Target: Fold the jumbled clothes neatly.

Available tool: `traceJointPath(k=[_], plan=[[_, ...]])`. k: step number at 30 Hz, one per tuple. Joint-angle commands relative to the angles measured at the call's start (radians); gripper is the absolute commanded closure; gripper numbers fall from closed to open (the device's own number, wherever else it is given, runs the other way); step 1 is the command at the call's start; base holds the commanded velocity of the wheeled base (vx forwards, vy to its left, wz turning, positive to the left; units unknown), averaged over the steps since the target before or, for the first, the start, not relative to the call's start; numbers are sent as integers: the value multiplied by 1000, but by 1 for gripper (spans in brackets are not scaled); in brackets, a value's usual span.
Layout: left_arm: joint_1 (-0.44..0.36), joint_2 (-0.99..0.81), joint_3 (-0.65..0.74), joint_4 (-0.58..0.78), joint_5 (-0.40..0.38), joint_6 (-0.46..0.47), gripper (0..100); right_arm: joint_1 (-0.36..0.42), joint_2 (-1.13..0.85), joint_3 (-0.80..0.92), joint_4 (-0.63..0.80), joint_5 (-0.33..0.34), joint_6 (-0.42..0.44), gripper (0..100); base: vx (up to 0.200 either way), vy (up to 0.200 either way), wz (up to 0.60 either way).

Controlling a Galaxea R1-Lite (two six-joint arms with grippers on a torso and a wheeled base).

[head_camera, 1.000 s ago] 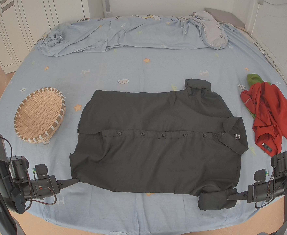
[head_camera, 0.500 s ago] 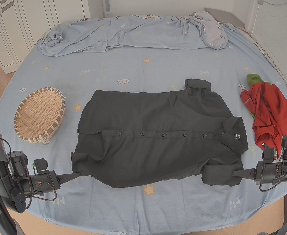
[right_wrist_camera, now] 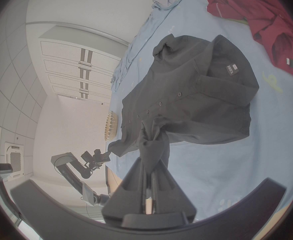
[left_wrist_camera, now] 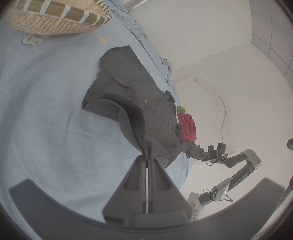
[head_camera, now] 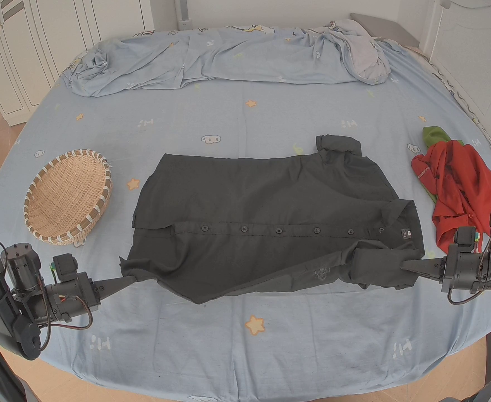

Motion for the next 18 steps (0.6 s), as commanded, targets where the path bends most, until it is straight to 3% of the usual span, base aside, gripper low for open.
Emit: traceJointPath(k=[1,18], plan=[[-8,-40,-29,-9,4,-15,100,-1,-10,-12,-2,0,1,100,0,0,0],[-19,79,-192,-9,37,-96,100,-24,83,-132,-2,-1,0,100,0,0,0]])
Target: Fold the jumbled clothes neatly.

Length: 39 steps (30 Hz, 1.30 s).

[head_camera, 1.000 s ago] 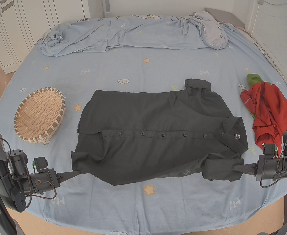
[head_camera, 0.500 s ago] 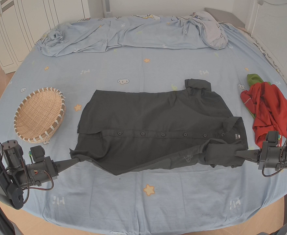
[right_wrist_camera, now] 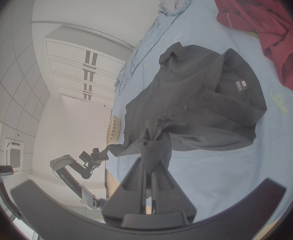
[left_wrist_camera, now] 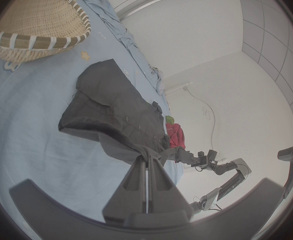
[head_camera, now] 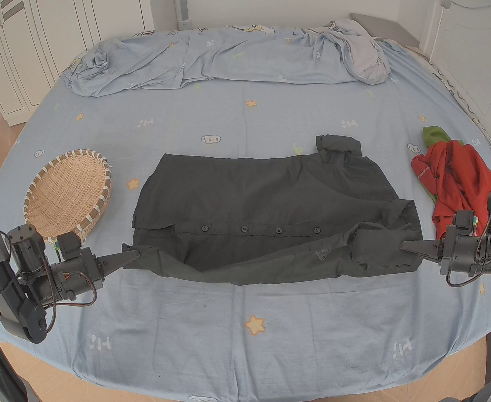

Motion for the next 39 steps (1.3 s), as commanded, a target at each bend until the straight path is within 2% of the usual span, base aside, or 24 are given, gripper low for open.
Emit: traceJointPath(k=[1,9,23,24,27,31,39], plan=[[6,69,-43,-10,34,-10,100,-17,38,-42,-1,0,-1,100,0,0,0],[6,99,-79,-7,46,-16,100,-54,67,-67,-1,3,-2,100,0,0,0],[5,156,-155,-9,49,-62,100,-35,117,-118,-34,10,-1,100,0,0,0],[5,162,-165,-7,49,-62,0,-34,124,-124,-37,12,-1,100,0,0,0],[6,198,-212,-7,66,-64,0,-29,150,-147,-37,15,-1,100,0,0,0],[19,230,-275,-9,140,-96,0,-25,196,-185,-38,23,-4,100,0,0,0],[31,142,-244,-6,132,-122,0,-22,237,-205,-69,41,-9,100,0,0,0]])
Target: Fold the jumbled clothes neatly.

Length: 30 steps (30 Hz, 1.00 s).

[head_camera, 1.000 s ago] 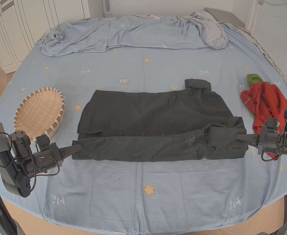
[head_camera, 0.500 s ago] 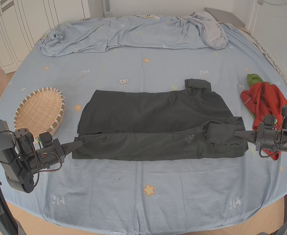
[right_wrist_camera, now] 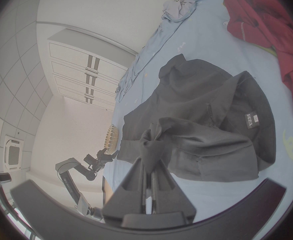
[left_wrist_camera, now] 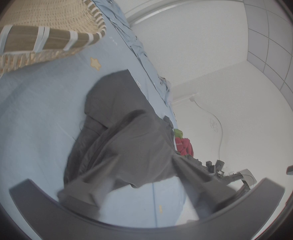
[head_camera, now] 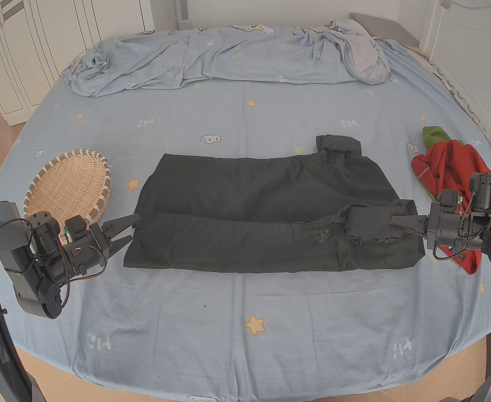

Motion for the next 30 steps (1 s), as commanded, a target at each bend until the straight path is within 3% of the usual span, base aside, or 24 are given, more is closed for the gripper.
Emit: traceJointPath(k=[1,8,12,21,30], plan=[[-5,-67,28,-8,-10,-17,0,0,36,5,-31,8,-2,100,0,0,0],[-82,-199,57,-8,-89,-140,0,0,85,20,-102,43,-6,100,0,0,0],[-120,-201,43,-6,-95,-180,0,0,131,40,-177,46,-6,100,0,0,0],[-143,-40,-9,-9,-93,-169,0,15,206,152,-373,46,-5,100,0,0,0],[-138,-12,-17,-18,-95,-169,0,7,264,141,-376,41,-5,100,0,0,0]])
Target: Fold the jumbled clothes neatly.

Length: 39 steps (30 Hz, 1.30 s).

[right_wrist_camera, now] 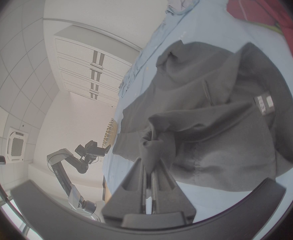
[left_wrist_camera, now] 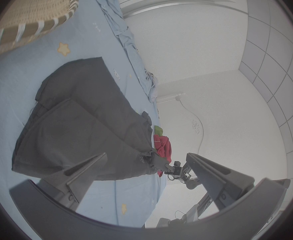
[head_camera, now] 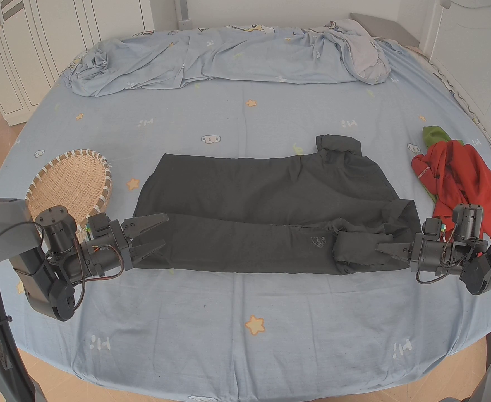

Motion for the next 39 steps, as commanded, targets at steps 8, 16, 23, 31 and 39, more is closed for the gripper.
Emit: traceJointPath(k=[8,16,23,31,39], plan=[[39,-3,24,-18,-1,3,0,-14,64,-41,-1,-5,4,100,0,0,0],[86,-41,99,-18,-1,103,0,-55,39,-33,-1,0,2,0,0,0,0],[157,-49,168,-18,-1,192,0,-94,-80,59,1,2,0,0,0,0,0],[210,-21,276,-18,-1,328,0,-123,-234,175,2,2,2,0,0,0,0],[221,59,317,-18,-1,420,0,-180,-237,200,2,-2,0,0,0,0,0]])
